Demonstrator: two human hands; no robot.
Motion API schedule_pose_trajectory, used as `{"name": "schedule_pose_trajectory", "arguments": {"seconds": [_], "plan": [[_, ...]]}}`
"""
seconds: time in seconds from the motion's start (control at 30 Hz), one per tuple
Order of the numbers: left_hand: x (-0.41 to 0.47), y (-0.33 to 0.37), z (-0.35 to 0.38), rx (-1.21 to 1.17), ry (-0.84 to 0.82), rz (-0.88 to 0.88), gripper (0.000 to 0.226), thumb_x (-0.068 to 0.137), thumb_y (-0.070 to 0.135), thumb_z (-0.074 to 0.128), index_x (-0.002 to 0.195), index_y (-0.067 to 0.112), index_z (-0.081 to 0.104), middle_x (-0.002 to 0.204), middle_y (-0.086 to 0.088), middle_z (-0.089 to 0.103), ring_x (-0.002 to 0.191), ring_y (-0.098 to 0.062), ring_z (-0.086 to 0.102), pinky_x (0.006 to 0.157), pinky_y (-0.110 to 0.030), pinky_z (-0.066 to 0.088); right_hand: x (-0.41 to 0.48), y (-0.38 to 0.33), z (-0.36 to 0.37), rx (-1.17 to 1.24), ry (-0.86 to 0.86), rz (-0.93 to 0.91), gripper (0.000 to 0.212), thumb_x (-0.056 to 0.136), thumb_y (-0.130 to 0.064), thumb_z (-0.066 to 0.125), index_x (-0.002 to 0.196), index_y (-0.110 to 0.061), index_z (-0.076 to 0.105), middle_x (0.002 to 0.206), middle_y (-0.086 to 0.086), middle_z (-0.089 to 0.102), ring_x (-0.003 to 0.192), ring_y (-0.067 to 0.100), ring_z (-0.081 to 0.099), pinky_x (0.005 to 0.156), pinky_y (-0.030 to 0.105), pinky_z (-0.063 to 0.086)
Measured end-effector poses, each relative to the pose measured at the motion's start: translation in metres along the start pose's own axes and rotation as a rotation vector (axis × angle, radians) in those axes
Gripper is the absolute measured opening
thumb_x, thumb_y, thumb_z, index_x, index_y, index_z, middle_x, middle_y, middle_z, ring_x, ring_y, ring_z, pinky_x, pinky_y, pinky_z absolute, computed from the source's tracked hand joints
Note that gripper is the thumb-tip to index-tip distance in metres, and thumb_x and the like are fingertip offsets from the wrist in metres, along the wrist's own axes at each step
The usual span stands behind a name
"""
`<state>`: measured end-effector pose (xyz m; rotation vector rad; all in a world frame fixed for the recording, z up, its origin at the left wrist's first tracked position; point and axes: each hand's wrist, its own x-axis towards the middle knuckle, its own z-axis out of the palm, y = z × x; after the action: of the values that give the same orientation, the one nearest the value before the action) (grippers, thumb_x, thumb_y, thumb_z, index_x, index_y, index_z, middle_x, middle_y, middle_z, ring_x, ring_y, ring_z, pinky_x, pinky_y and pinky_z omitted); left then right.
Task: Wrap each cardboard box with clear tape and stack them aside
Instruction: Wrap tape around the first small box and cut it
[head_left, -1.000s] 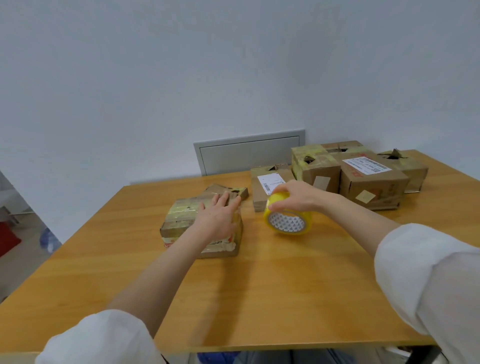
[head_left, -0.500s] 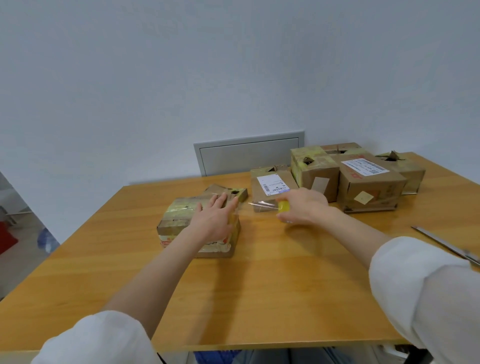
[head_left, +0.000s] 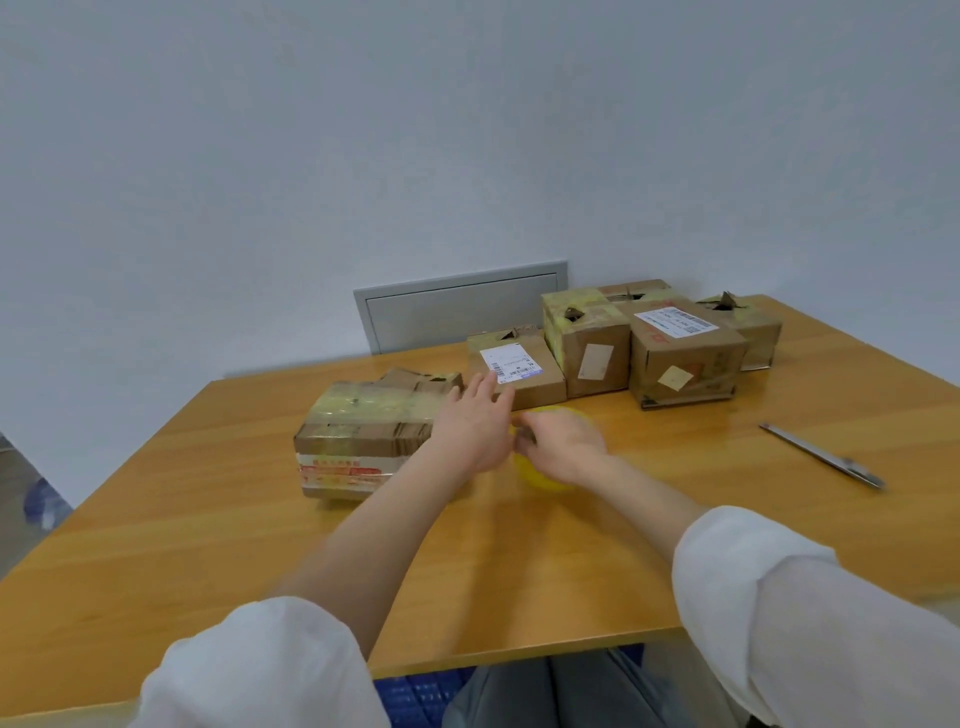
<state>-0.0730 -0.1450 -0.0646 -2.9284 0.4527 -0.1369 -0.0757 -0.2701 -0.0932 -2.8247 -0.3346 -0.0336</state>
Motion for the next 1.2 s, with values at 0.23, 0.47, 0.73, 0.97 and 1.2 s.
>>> {"name": "schedule_pose_trajectory", "arguments": {"seconds": [0.23,0.47,0.73,0.97,1.2], "plan": [[0.027,0.089,-0.018,-0.004,0.062,0.15,0.052,0.096,0.02,0.045,0.146,0.015,0.031,0.153,-0.009,0.027,0.138,-0.026,0.03,0.103,-0.039,0.037,-0.034,0.072,-0.023,-0.021,0.246,0.354,0.037,0.096,-0.013,0.045,0.133,-0.018,0.049,0.135,0.007,0.047,0.124,0.027,0.042,0.093,0.038,0.044],[0.04,0.181,-0.017,-0.055,-0.023,0.306,0.054,0.095,0.02,0.047,0.146,0.016,0.032,0.155,-0.007,0.025,0.138,-0.026,0.032,0.101,-0.04,0.04,-0.073,0.14,-0.034,-0.057,0.165,0.556,0.036,0.096,-0.017,0.047,0.131,-0.016,0.049,0.139,0.009,0.041,0.127,0.028,0.038,0.095,0.037,0.041],[0.051,0.23,-0.012,-0.028,-0.05,0.37,0.053,0.095,0.025,0.049,0.145,0.017,0.034,0.15,-0.008,0.032,0.135,-0.025,0.037,0.096,-0.039,0.043,-0.096,0.185,-0.035,-0.129,0.177,0.641,0.036,0.095,-0.023,0.053,0.131,-0.019,0.052,0.137,0.009,0.042,0.127,0.028,0.037,0.097,0.037,0.038],[0.06,0.216,-0.006,-0.023,-0.054,0.35,0.052,0.097,0.025,0.047,0.146,0.017,0.032,0.153,-0.007,0.029,0.136,-0.025,0.036,0.096,-0.04,0.045,-0.094,0.196,-0.035,-0.1,0.091,0.68,0.039,0.1,-0.011,0.035,0.134,-0.018,0.05,0.138,0.009,0.042,0.128,0.029,0.039,0.098,0.037,0.039],[0.061,0.154,-0.004,-0.32,-0.008,0.11,0.044,0.094,0.016,0.046,0.138,0.011,0.046,0.135,-0.009,0.051,0.119,-0.026,0.052,0.091,-0.038,0.05,-0.057,0.16,-0.032,0.397,0.203,0.645,0.034,0.096,-0.009,0.045,0.13,-0.013,0.05,0.127,0.011,0.057,0.11,0.03,0.056,0.084,0.034,0.046]]}}
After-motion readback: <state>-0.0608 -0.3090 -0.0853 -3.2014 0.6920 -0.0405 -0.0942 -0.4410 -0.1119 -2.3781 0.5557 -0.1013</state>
